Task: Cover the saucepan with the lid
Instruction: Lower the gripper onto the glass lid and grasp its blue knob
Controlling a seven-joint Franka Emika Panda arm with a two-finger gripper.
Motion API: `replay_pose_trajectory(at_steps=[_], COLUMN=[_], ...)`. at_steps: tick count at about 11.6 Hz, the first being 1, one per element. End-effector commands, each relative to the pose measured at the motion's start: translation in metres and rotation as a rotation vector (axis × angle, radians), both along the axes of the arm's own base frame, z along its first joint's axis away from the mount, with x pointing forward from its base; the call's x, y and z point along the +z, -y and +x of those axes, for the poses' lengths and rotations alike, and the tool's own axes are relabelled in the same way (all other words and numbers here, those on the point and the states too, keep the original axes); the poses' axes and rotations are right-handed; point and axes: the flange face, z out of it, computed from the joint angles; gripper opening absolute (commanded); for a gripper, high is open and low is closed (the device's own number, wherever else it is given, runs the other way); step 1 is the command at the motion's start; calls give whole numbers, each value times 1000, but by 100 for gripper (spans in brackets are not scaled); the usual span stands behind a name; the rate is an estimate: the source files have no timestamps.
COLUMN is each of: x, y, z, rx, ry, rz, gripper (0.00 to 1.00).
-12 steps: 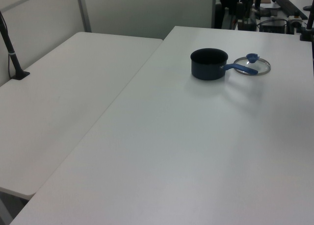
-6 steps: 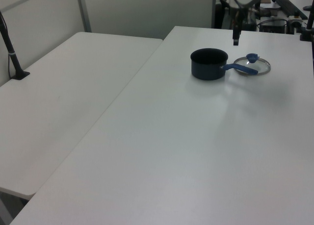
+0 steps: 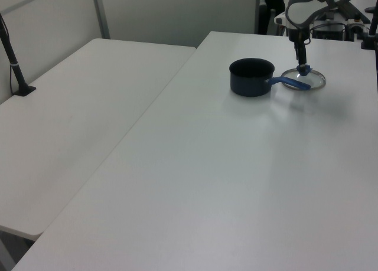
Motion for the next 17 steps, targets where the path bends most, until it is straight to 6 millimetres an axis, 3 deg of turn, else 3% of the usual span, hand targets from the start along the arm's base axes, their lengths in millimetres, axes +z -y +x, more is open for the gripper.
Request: replay_pose_trajectory(at_steps=[1, 5, 8, 13, 15, 17], x=[-3, -8, -12, -13, 1, 40], y=[2, 15, 18, 18, 20, 24], z=[-12, -18, -22, -21, -19, -9], rx=[48, 120, 147, 156, 140, 121], ry=[25, 16, -5, -9, 10, 34], rz=[-13, -10, -17, -16, -19, -27], gripper=[100, 88, 69, 51, 48, 46])
